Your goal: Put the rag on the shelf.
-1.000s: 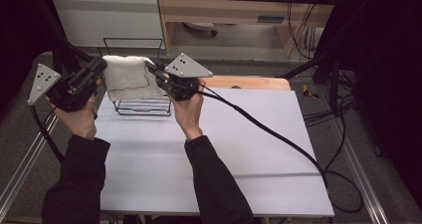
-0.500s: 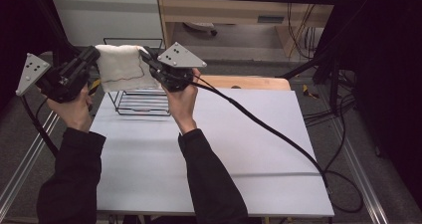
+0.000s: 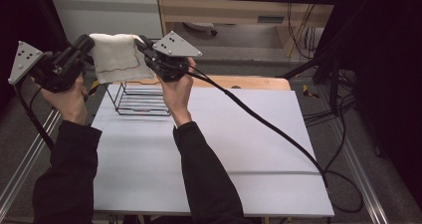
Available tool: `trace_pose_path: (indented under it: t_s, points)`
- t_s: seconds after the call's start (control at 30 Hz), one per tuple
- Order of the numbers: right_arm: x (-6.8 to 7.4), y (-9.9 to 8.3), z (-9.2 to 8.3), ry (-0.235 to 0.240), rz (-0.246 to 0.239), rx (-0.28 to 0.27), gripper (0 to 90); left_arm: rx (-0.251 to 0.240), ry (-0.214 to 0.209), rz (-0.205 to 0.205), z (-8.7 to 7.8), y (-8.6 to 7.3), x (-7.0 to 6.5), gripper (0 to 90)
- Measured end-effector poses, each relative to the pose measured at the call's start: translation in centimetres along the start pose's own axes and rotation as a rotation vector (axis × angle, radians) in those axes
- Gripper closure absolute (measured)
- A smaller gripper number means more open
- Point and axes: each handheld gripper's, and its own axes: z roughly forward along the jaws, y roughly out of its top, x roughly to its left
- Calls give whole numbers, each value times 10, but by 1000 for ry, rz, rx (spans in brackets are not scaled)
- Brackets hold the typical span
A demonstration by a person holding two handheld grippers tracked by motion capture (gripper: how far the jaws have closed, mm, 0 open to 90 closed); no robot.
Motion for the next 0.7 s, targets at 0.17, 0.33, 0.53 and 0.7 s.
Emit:
trace_pose_path:
  t_s: [0.17,0.33,0.53,0.7]
  points:
    - [-2,4,6,-5,2,-1,821,2,10,9,4,5,3,841]
    - [-5,5,11,-14,7,-5,821,4,14,19,10,9,5,840]
    - [-11,10,18,-21,6,-9,821,0,17,17,20,15,9,841]
    - [-16,10,23,-25,17,-12,821,5,24,23,28,16,11,841]
